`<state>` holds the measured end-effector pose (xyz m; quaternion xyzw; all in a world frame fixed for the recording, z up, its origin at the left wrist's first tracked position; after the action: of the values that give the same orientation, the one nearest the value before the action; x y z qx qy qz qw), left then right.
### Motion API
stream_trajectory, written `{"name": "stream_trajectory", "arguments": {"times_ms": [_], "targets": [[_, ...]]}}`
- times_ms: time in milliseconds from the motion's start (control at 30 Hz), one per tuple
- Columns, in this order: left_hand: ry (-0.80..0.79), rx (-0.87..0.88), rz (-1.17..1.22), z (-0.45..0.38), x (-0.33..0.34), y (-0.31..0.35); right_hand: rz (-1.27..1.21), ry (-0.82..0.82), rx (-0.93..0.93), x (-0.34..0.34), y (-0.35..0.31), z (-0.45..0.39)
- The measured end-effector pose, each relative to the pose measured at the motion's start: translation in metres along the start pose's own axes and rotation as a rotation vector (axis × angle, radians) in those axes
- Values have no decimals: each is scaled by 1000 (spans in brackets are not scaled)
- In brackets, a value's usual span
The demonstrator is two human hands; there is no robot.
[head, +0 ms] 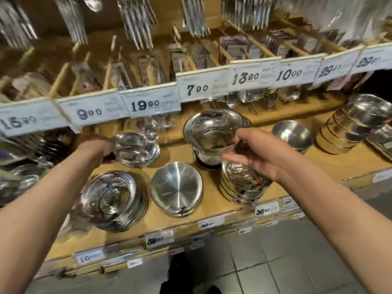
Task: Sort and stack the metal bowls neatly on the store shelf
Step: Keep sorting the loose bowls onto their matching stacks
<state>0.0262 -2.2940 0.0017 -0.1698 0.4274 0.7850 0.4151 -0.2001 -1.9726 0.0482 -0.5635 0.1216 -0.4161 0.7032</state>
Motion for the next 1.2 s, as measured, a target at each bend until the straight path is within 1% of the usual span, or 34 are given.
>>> {"name": "stream_trajectory", "arguments": {"times_ms": [100, 200, 233, 300, 367, 467, 500, 633, 733, 800, 867, 967, 1067, 1200], "targets": [[66, -18, -18, 11, -21, -8, 23, -45, 3, 14, 0, 4], [228, 19, -73, 21, -45, -17, 30, -87, 24, 25, 5, 8], [259, 31, -49, 24, -49, -21, 29, -95, 30, 28, 7, 10], [246, 27, -19, 33, -50, -29, 37, -112, 39, 32, 12, 14], [267, 26, -10, 37, -58, -38, 51, -135, 52, 36, 18, 19], [283, -5, -42, 55, -68, -56, 77, -169, 68, 41, 26, 27], [292, -9, 12, 59, -74, -62, 86, -183, 74, 44, 29, 30], [300, 91, 78, 80, -78, -77, 138, -216, 100, 56, 39, 42], [270, 143, 34, 96, -76, -84, 157, -215, 117, 62, 44, 47], [302, 160, 16, 104, -83, -89, 155, -229, 117, 69, 46, 48], [369, 148, -5, 107, -94, -94, 164, -237, 115, 76, 47, 49], [412, 151, 51, 105, -106, -98, 166, -228, 113, 85, 49, 48], [391, 192, 129, 101, -110, -96, 142, -184, 102, 93, 52, 45], [342, 203, 148, 85, -108, -93, 180, -153, 88, 105, 59, 40]]}}
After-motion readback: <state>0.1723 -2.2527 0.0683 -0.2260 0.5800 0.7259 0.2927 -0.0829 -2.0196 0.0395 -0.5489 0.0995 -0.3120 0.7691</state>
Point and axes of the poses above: each hand's wrist, its own z-axis away from the middle knuckle, its own x-axis out of the palm, y = z × x, the point moved 10 cm from there along -z, towards the middle knuckle, and after that the axes turned 14 degrees about -x, right-handed, at the moved point
